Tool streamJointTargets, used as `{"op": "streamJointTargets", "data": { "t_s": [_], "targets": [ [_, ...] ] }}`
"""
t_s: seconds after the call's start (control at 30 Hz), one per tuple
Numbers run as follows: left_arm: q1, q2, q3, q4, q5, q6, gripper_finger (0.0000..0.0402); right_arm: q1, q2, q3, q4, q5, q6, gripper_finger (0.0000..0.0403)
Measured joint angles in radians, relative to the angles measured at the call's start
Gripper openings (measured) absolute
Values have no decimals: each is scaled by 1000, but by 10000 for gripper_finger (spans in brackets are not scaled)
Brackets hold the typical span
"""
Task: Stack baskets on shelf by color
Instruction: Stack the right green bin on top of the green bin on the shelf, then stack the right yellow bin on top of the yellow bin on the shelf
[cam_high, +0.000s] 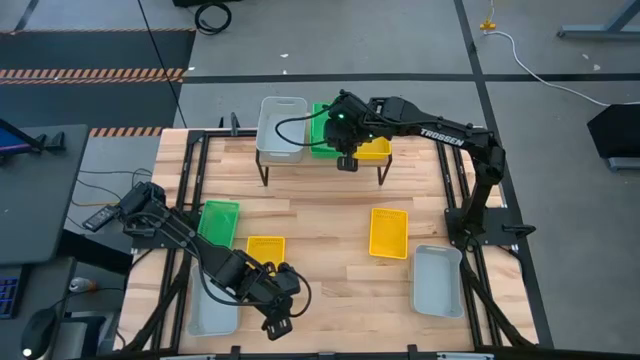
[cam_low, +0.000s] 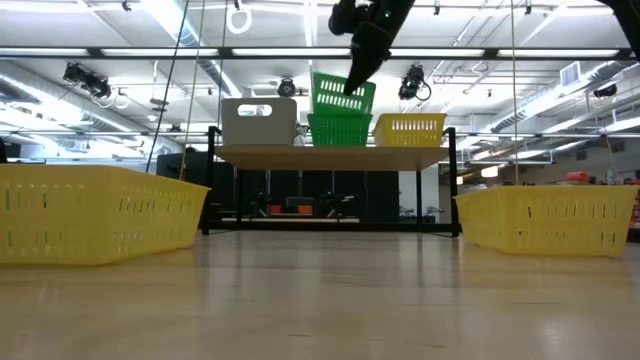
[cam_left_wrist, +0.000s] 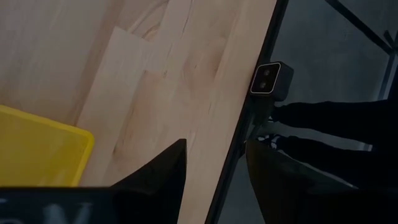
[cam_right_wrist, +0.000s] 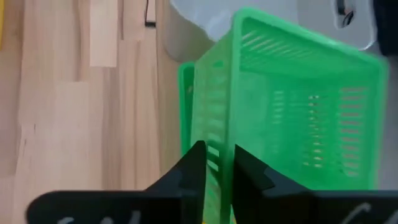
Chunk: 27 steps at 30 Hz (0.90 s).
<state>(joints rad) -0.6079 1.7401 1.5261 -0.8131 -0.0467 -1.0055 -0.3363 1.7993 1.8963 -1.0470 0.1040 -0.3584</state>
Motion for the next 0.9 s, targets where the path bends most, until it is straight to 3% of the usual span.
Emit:
{"op": "streamJointTargets", "data": {
  "t_s": [0.33,0.6,0.9],
  "targets": [
    [-2,0,0,0,0,-22,172,1,1,-59,0,0,1,99],
    [-2,0,0,-4,0,3,172,12,-14,26,-34,0,12,125],
    [17,0,0,-32,-1,51,172,84,-27,127,-271,-132,271,169]
  ]
}}
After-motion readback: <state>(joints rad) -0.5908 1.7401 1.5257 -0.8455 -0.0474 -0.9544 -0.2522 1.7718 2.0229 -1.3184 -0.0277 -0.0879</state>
